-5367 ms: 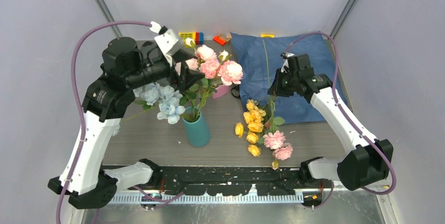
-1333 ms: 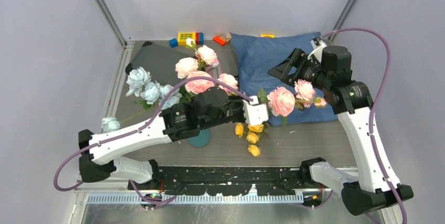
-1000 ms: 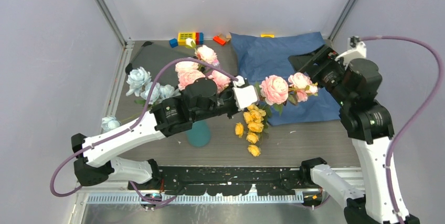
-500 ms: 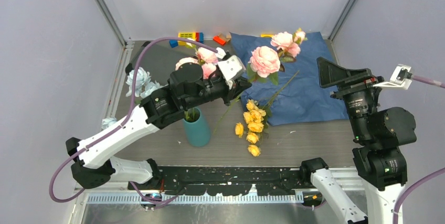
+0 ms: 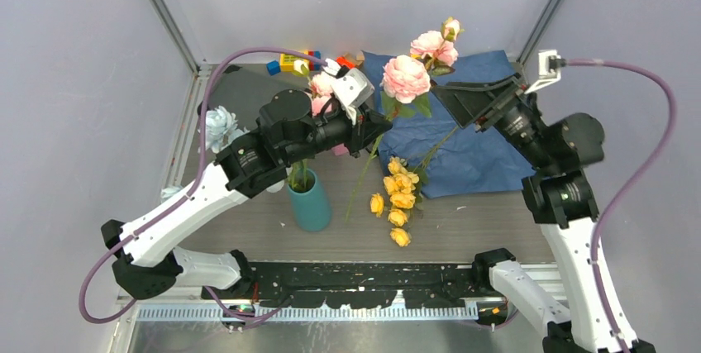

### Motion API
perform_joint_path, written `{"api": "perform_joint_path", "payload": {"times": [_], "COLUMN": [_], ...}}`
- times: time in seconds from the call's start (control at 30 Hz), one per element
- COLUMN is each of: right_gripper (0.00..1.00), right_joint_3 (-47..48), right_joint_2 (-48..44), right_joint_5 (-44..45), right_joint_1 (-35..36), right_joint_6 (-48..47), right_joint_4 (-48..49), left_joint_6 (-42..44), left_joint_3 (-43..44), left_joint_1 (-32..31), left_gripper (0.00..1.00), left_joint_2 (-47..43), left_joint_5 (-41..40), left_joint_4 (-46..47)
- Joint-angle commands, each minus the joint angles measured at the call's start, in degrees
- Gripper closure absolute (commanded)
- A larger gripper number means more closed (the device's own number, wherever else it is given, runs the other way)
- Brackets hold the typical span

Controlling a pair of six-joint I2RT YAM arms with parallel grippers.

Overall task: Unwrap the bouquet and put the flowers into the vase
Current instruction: Pick up the fake flower from the wrapping paper.

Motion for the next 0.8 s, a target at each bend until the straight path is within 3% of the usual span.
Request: {"api": "perform_joint_path", "payload": {"times": [0.0,0.2,0.43,0.77], "right_gripper": [0.11,0.20,0.23,0.47], "right_joint_3": [-1.3,-2.0,-1.5,-0.5], "right_joint_2": [1.6,4.3,7.8,12.5], "right_joint_5": [-8.6,-8.8,-5.6,-1.9], "right_joint_1": [0.8,7.0,13.8,16.2], "right_joint_6": [4.2,3.2,-0.6,0.0], "right_joint_4": [8.9,11.0,10.8,15.6], "left_joint_6": [-3.0,-3.7,-4.3,-2.7], "left_joint_3": [2.3,2.6,3.3,2.2], "left_joint_1": [1.2,2.1,3.9,3.9], "left_gripper": [1.00,1.00,1.00,1.00], "left_joint_2": [-0.6,0.1,0.5,-0.3], "left_joint_5": [0.4,0.4,0.6,3.8], "left_joint_4": [2.8,2.4,1.2,1.6]}}
